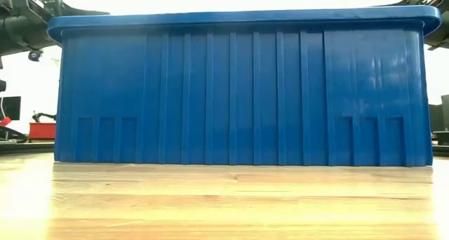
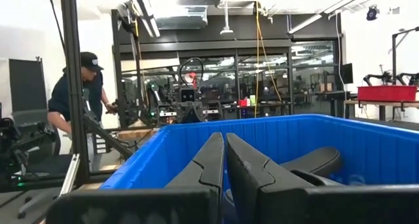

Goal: Pick and place slides into bin
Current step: Return to Home Position

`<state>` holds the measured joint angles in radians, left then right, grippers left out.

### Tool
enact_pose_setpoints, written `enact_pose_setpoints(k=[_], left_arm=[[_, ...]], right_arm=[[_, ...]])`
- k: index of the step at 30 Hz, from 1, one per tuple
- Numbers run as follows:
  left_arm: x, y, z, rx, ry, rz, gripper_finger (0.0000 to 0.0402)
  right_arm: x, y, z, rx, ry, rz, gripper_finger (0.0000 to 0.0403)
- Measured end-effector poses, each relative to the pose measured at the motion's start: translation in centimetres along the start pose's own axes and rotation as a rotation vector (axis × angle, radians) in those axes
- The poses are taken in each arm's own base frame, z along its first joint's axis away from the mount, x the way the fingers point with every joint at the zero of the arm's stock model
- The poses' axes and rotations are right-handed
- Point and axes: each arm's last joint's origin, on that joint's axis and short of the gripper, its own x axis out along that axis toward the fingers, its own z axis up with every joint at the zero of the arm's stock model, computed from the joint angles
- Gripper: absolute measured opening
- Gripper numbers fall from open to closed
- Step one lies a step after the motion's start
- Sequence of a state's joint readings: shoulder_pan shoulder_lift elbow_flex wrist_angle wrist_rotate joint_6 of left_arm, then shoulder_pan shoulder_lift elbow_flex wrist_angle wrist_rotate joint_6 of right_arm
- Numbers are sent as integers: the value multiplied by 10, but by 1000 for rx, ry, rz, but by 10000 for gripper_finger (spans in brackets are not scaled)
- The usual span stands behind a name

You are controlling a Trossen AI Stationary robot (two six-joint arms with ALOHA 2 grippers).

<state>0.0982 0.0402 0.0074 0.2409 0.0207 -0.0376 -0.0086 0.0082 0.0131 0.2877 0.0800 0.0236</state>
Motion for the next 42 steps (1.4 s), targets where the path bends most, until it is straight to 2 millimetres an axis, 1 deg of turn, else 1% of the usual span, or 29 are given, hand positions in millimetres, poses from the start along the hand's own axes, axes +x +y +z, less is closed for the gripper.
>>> enact_pose_setpoints(k=[7, 11, 42], left_arm=[[1, 0, 3, -10, -35, 1, 0], [0, 0, 8, -9, -90, -2, 0], [1, 0, 8, -7, -89, -2, 0]], right_arm=[[0, 0, 0, 2, -5, 0, 9], [0, 0, 0, 2, -6, 0, 9], [0, 0, 0, 2, -6, 0, 9]])
